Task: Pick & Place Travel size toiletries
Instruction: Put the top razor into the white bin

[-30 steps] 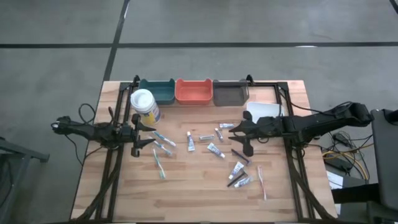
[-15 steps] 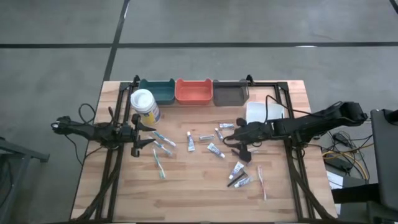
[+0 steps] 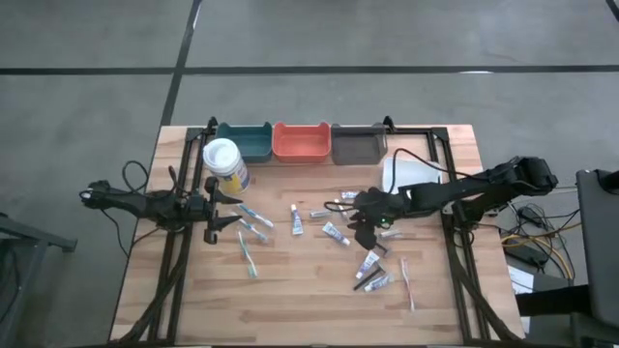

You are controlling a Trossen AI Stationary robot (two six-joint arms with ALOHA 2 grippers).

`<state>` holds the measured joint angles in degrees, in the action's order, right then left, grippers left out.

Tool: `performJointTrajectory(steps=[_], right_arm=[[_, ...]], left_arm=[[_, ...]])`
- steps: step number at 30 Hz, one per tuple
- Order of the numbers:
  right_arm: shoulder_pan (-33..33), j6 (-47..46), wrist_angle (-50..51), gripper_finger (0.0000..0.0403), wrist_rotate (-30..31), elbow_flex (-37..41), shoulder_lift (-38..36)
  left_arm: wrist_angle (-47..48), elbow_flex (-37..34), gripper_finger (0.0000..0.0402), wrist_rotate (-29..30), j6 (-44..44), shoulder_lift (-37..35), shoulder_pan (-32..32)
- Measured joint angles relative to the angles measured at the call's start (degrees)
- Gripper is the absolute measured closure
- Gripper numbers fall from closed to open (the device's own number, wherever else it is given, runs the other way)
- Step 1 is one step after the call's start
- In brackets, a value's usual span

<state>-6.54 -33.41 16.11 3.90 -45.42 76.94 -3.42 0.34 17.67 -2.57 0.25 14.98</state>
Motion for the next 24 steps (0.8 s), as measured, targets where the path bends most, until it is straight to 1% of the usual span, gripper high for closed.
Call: performJointTrajectory(steps=[2, 8, 12, 15, 17, 21, 24], right_arm=[[-0.7, -1.4, 2.8, 0.0271, 0.6, -1.7, 0.2], [-1.9, -0.1, 9.0, 0.0255, 3.6, -6.9, 0.9], [-3.1, -1.9, 13.2, 0.0244, 5.2, -9.2, 2.5], [-3.8, -5.6, 17.8, 0.0239, 5.3, -10.7, 4.4], [-4.3, -6.8, 18.9, 0.0236, 5.3, -11.4, 5.6], [-4.4, -6.0, 21.6, 0.0234, 5.3, -11.9, 7.6], [-4.3, -7.5, 21.7, 0.0234, 5.3, -11.7, 9.1]], left_arm=[[0.0, 0.0, 0.0193, 0.0, 0.0, 0.0, 0.0], [0.0, 0.0, 0.0193, 0.0, 0.0, 0.0, 0.0], [0.0, 0.0, 0.0193, 0.0, 0.0, 0.0, 0.0], [0.0, 0.0, 0.0193, 0.0, 0.0, 0.1, 0.0], [0.0, 0.0, 0.0193, 0.0, 0.0, 0.2, 0.0], [0.0, 0.0, 0.0193, 0.0, 0.0, 0.4, 0.0], [0.0, 0.0, 0.0193, 0.0, 0.0, 0.4, 0.0]])
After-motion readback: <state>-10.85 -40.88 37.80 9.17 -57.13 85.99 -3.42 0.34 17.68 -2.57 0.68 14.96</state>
